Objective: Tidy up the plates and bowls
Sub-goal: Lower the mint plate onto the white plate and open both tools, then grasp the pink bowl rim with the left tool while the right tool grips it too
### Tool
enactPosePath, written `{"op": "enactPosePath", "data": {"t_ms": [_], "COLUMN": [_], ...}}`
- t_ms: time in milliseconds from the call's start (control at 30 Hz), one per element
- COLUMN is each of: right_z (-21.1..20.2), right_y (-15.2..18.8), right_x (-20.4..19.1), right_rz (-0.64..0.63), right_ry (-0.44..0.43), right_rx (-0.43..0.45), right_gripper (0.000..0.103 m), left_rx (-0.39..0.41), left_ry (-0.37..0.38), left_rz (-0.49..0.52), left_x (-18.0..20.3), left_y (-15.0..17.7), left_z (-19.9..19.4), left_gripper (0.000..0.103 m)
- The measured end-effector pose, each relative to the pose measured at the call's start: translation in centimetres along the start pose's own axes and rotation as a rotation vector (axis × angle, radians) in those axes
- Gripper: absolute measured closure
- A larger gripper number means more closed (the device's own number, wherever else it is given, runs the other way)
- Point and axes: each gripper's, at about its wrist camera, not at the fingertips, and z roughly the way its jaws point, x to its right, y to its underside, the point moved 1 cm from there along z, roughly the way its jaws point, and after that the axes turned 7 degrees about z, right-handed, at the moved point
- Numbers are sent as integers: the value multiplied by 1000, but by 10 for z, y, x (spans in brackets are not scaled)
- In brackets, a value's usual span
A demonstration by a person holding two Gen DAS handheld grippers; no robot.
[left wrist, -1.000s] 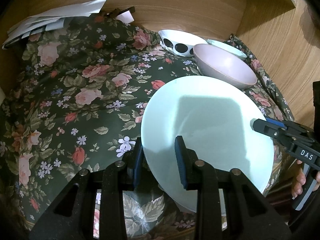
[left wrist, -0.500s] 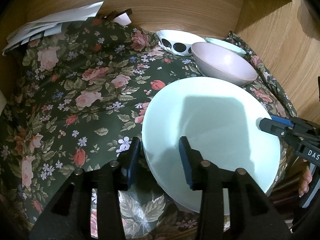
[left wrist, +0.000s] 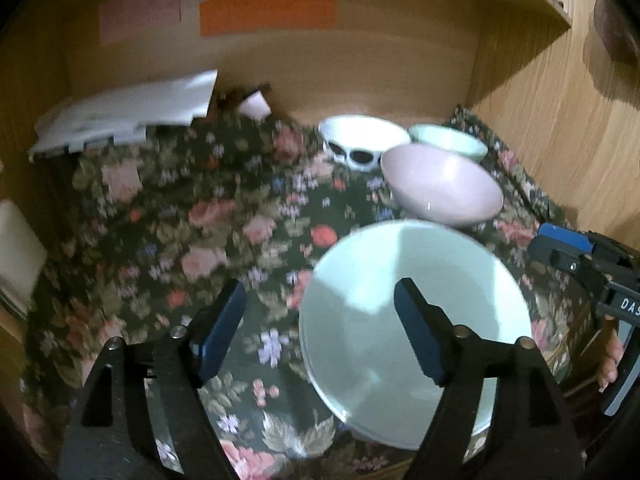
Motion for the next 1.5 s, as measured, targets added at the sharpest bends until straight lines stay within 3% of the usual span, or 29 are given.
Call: {"op": "enactPosePath", "data": {"t_ms": [133,367,667,933,1100,1367,1500], "right_z": [-5,-1,29,65,82,99,103], "right_y": [-13,-33,-51,-54,-52,-49,-48], "right_x": [5,14,40,68,79,90,93], "right_rz": [11,18,55,118,155,200,212], "right_ry": [17,75,111,116,120,84,69], "right_rx": [49,98,80,12,-23,-69,-86], "right_gripper": [39,24,23,24,34,66,75], "left_rx": [38,60,-36,-93,-146,-224,-239], "left_ry": [11,10,65,76,101,164,201], "left_rz": [-16,9,40,83,105,81,78], "left_x": [1,12,28,41,45,42,45], "left_y": [-23,-57,-83,-96,-98,-97,-97], "left_z": [-4,10,66,109,129,157,162], "left_gripper": [12,7,6,6,24,58,64]}}
